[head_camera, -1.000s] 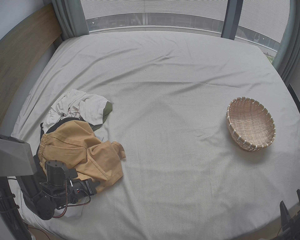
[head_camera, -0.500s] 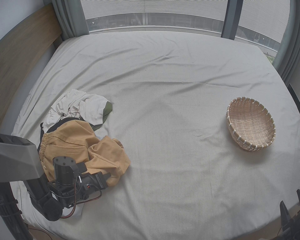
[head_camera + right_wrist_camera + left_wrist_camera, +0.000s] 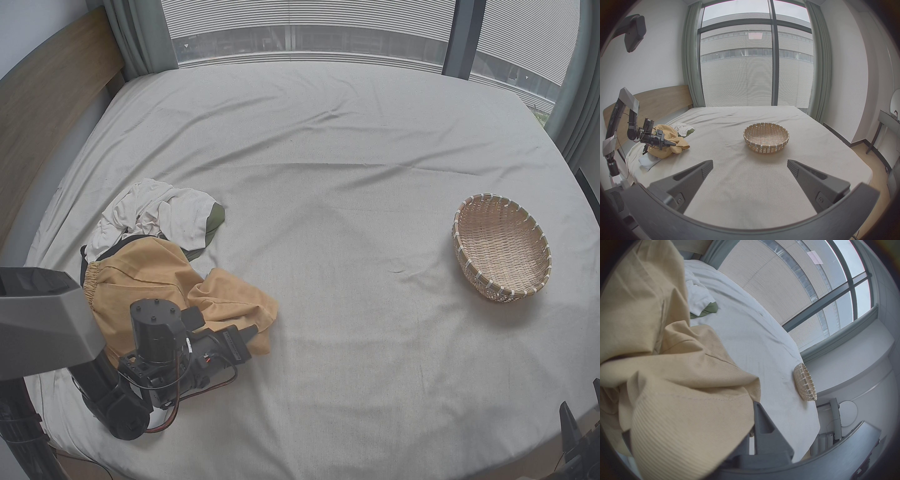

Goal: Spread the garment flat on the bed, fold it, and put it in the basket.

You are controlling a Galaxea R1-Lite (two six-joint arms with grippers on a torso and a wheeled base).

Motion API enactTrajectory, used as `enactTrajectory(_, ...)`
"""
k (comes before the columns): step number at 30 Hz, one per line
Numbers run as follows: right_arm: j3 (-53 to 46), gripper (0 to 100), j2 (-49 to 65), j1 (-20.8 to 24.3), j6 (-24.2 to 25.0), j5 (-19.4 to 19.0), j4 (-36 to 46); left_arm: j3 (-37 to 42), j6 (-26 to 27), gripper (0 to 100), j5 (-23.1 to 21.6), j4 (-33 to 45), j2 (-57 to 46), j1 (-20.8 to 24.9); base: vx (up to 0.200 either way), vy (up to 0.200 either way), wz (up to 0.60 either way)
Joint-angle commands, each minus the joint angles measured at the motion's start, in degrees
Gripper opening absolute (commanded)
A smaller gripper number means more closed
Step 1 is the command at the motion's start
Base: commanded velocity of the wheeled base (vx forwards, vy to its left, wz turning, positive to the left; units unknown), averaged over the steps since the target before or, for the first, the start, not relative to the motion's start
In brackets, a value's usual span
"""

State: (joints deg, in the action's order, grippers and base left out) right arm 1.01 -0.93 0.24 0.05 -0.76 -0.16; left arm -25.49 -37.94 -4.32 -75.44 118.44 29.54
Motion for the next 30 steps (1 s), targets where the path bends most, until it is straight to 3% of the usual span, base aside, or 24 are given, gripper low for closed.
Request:
enactTrajectory(1, -1.0, 100, 0.5, 0.0, 0.0, 0.0, 0.0, -2.2, -0.1, 0, 0.0, 0.7, 0.1, 1.5, 0.000, 0.000, 0.00)
enactTrajectory(30, -1.0, 100, 0.6, 0.0, 0.0, 0.0, 0.0, -22.1, -1.6, 0, 1.9, 16.2, 1.5, 14.8, 0.000, 0.000, 0.00)
